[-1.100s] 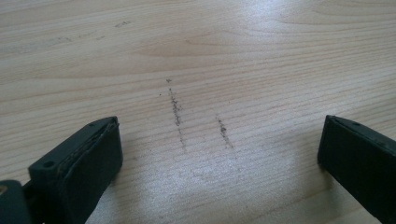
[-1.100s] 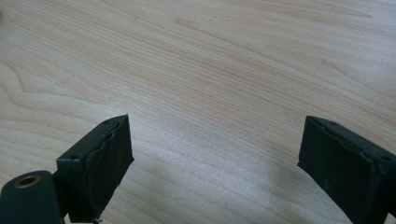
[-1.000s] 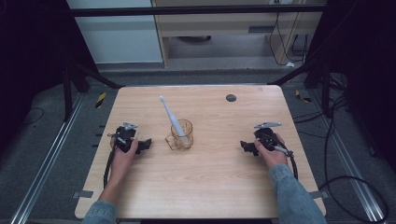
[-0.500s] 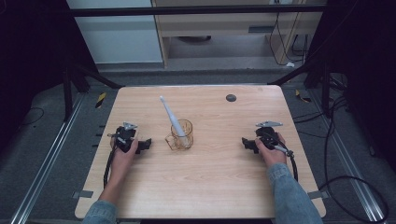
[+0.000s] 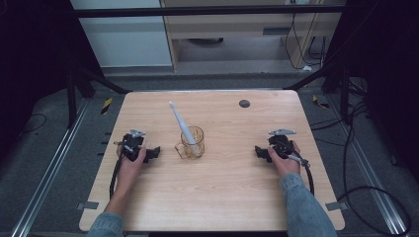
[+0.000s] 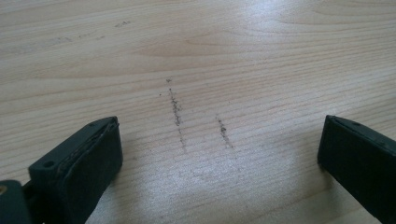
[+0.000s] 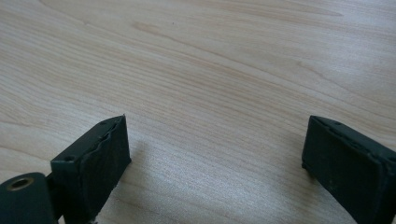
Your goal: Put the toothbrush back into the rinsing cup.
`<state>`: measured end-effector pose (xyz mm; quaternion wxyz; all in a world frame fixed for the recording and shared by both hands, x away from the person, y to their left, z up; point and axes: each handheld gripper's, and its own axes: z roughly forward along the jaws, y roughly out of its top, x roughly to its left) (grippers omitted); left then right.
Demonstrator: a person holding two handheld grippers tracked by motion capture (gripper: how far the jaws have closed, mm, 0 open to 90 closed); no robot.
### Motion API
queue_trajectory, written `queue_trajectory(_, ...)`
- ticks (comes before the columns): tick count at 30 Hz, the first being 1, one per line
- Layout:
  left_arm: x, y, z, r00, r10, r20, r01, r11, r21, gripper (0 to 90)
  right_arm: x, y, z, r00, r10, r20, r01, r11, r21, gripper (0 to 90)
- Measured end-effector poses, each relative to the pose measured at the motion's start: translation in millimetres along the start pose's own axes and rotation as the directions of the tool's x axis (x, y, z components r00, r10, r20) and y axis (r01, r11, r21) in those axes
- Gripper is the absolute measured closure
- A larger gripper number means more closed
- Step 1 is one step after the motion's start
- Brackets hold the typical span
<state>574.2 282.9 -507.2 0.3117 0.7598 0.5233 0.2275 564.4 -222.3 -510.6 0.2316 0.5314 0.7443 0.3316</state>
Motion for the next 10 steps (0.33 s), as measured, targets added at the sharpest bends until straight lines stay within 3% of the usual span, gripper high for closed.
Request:
queue_trajectory(5, -0.1, 0.0, 0.0, 1.0000, -0.001, 0.000, 0.001, 1.0000, -0.001, 0.0, 2.3, 0.7, 1.6, 0.9999, -0.010, 0.011, 0.009, 1.000, 0.012, 4.3)
queue_trajectory(10, -0.1, -0.1, 0.0, 1.0000, -0.001, 0.000, 0.001, 1.0000, -0.001, 0.0, 5.0, 1.3, 2.9, 0.9986, 0.027, 0.046, -0.028, 0.999, 0.023, 0.2)
